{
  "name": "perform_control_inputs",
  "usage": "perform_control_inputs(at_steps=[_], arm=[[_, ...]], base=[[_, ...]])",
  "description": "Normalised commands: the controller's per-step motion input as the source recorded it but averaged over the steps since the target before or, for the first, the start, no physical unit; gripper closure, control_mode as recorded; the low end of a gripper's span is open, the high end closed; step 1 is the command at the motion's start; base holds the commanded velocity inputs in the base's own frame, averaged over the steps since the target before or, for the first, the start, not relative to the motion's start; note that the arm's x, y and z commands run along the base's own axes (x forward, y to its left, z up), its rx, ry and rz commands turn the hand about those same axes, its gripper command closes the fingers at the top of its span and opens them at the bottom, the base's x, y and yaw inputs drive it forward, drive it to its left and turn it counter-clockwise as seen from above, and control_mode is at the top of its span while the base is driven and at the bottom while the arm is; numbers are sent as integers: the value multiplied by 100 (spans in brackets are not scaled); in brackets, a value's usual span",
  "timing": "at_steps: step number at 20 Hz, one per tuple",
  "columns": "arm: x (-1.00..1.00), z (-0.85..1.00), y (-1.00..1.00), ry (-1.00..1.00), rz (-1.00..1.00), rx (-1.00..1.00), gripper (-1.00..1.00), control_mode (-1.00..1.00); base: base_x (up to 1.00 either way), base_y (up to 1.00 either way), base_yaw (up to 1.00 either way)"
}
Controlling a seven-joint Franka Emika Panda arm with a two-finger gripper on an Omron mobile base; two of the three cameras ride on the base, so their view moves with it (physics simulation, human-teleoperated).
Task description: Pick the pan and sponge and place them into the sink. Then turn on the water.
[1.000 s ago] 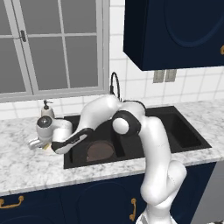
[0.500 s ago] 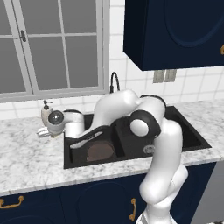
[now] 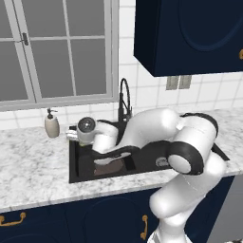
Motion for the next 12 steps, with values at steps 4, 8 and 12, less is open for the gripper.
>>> perform_control_inputs(at_steps=[4,8,12], arm=[[-14,13,-61,45,-54,9,100,-100],[2,0,-12,40,-49,3,100,-100],[39,0,25,22,-23,-4,100,-100]], base=[[0,0,0],[0,0,0],[0,0,0]])
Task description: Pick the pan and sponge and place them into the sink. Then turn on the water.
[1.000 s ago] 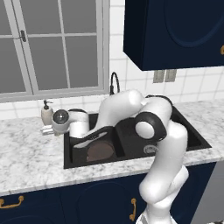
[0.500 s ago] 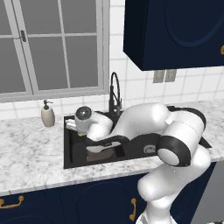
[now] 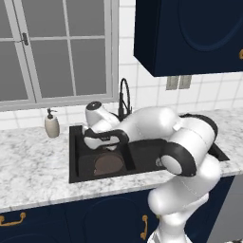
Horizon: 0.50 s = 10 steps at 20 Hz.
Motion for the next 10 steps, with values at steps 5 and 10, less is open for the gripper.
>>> perform_control_inputs(at_steps=[5,10], arm=[[58,-29,29,7,-9,-11,100,-100],[39,-62,-2,0,-2,0,100,-100]], base=[[0,0,0],[0,0,0]])
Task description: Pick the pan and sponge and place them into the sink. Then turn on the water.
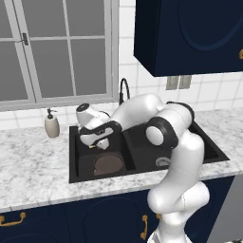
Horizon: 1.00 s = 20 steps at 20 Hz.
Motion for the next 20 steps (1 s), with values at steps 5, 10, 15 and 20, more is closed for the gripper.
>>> perform_control_inputs(at_steps=[5,10,15,20], arm=[[36,-69,-1,0,0,0,100,-100],[34,-73,-17,0,0,3,100,-100],[34,-52,-35,-4,0,8,100,-100],[13,-57,-44,-7,0,10,100,-100]], base=[[0,0,0],[0,0,0],[0,0,0],[0,0,0]])
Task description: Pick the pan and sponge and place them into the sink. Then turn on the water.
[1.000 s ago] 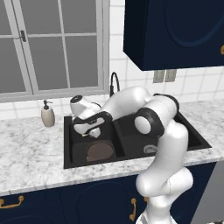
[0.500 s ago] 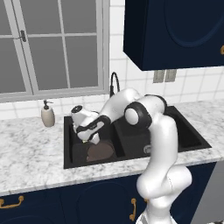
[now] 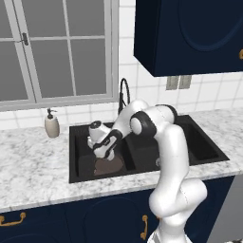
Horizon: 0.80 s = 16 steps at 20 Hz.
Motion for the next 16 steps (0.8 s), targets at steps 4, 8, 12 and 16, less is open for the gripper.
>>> perform_control_inputs(at_steps=[4,8,12,16], arm=[[0,-63,-23,-4,0,5,100,-100],[0,-51,-6,-1,-1,1,100,-100],[0,-44,0,0,-1,0,100,-100],[1,-26,0,-2,0,0,-100,-100]], base=[[0,0,0],[0,0,0],[0,0,0],[0,0,0]])
